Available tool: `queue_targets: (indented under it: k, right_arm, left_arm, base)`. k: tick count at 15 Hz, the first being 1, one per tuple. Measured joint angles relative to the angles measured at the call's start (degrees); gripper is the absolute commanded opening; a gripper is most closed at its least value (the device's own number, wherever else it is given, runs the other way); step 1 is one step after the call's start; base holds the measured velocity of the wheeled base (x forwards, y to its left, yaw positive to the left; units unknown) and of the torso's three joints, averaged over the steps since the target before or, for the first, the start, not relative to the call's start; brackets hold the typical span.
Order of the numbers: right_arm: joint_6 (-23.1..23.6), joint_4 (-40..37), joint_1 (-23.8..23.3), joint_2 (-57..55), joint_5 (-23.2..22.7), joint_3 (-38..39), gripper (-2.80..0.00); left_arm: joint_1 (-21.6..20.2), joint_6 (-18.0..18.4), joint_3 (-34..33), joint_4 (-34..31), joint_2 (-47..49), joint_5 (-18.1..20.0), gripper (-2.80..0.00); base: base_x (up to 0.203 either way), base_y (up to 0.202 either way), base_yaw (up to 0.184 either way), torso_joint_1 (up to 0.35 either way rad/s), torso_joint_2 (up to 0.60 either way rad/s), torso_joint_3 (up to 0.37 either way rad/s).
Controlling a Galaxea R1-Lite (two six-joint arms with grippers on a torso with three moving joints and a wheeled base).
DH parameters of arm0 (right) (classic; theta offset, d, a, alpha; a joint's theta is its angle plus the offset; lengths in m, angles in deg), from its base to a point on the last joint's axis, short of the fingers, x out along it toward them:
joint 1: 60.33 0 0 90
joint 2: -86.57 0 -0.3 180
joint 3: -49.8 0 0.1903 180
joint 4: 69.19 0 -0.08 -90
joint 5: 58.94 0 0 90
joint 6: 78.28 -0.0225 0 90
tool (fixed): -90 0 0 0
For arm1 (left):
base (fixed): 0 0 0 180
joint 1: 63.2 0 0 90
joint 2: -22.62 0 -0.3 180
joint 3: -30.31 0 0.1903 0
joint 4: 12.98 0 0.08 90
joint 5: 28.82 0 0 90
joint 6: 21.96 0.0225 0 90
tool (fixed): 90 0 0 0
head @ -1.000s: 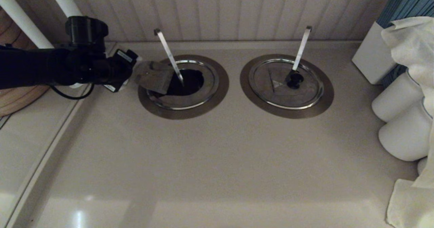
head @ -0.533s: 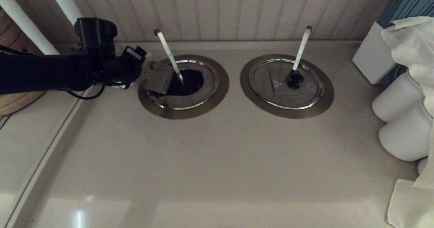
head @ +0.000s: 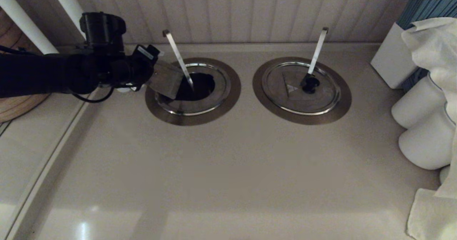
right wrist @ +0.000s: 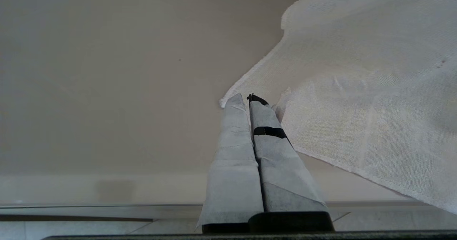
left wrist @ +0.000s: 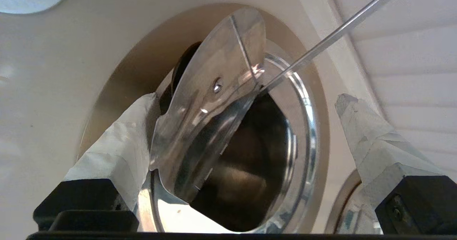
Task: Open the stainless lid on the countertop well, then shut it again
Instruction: Close the lid
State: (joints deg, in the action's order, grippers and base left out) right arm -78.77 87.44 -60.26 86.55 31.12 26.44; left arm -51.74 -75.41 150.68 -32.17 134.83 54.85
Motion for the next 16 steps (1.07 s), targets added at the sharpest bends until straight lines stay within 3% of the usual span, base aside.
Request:
queue_targets:
  k: [8,16]
  right_arm:
    - [0.0,0.0,0.0,0.0,0.0,0.0,-2.80]
    - [0.0,0.0,0.0,0.0,0.0,0.0,-2.80]
  left_arm:
    - [5.4,2.6,-2.5,0.2,-2.5,-0.3,0.00]
    - [7.8,3.7,-3.4,0.2,-3.3,-0.4,0.00]
  base:
    - [0.000,0.000,0.000,0.000,0.00,0.000]
    - [0.000,0.000,0.000,0.000,0.00,0.000]
